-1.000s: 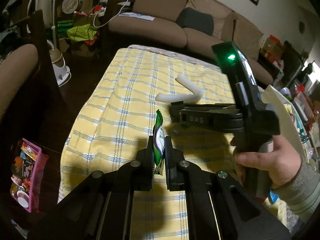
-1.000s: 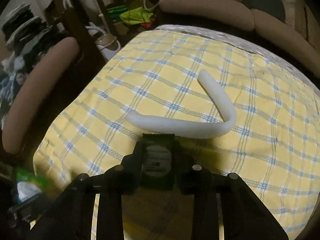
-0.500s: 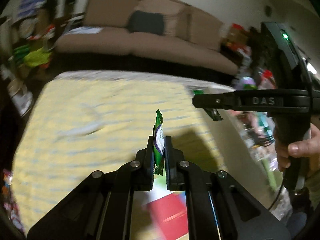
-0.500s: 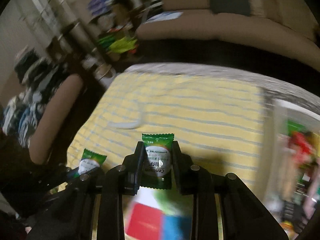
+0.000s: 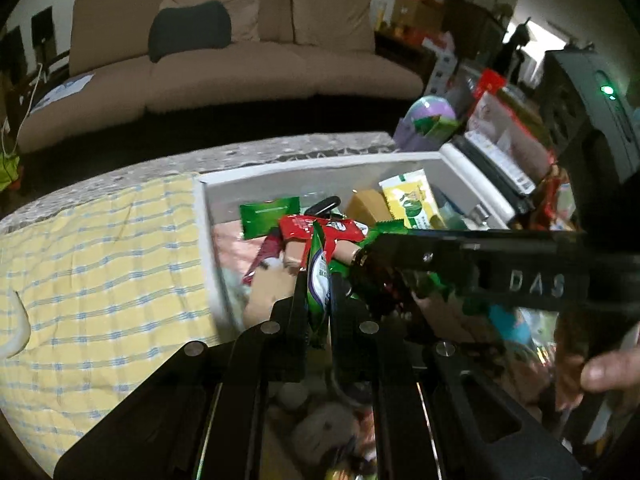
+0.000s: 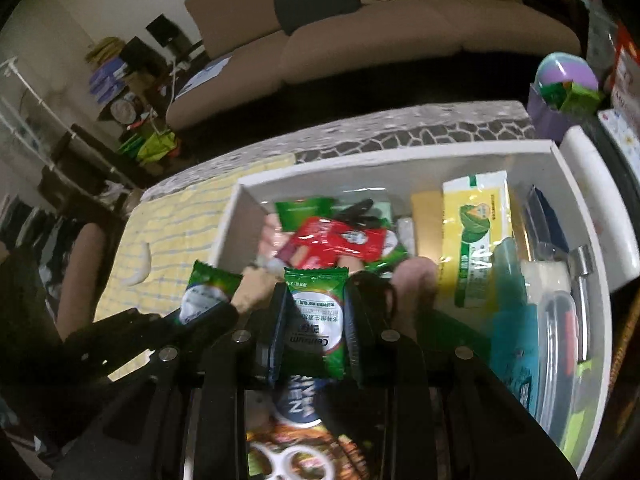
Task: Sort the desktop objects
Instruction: 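Lower both green packets into the white drawer and open both grippers, then move both grippers back toward the cards on the bedspread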
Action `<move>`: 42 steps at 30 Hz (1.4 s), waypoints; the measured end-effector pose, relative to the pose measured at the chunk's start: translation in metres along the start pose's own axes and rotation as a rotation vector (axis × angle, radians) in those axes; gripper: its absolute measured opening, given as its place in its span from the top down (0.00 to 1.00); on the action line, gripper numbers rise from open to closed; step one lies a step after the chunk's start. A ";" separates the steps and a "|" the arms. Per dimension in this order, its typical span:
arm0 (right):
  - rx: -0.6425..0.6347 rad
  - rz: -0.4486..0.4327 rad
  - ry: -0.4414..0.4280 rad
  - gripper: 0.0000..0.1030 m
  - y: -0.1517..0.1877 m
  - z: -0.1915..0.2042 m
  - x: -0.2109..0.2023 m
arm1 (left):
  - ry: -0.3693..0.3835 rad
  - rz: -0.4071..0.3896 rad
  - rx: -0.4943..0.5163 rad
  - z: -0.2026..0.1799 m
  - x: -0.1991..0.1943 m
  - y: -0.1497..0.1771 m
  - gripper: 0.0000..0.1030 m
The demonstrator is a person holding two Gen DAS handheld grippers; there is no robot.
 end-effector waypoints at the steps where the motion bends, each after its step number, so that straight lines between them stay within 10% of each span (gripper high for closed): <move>1: 0.003 0.002 -0.004 0.74 -0.001 -0.004 0.003 | -0.012 0.010 -0.001 0.000 0.005 0.001 0.92; 3: 0.015 0.006 -0.017 0.71 -0.004 -0.008 0.011 | -0.051 0.025 0.018 -0.003 0.017 -0.002 0.80; 6: 0.042 0.005 -0.048 0.57 -0.004 -0.016 0.013 | -0.044 0.013 -0.018 -0.002 0.012 0.004 0.30; 8: 0.063 -0.028 -0.062 0.33 -0.003 -0.020 0.005 | -0.035 -0.036 -0.048 0.002 -0.007 0.009 0.28; 15: 0.015 -0.110 -0.153 0.32 0.025 -0.002 -0.051 | -0.090 -0.147 -0.126 0.052 -0.115 0.077 0.12; 24: -0.152 -0.107 -0.270 0.28 0.104 0.090 -0.100 | -0.200 -0.097 -0.298 0.130 -0.181 0.218 0.10; 35: -0.285 0.028 -0.253 0.28 0.177 0.192 -0.039 | -0.123 -0.093 -0.515 0.168 -0.166 0.304 0.10; 42: -0.372 0.099 -0.048 0.28 0.192 0.217 0.030 | -0.115 -0.124 -0.532 0.182 -0.169 0.297 0.10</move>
Point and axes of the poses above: each gripper's, at about its wrist camera, not at the fingertips, and x roughly the way its jaws point, z to its left, y to its underside, the point moved 3 cm from there along x, roughly the way its jaws point, and after that the axes turned 7 degrees about z, right-handed, at the moved point
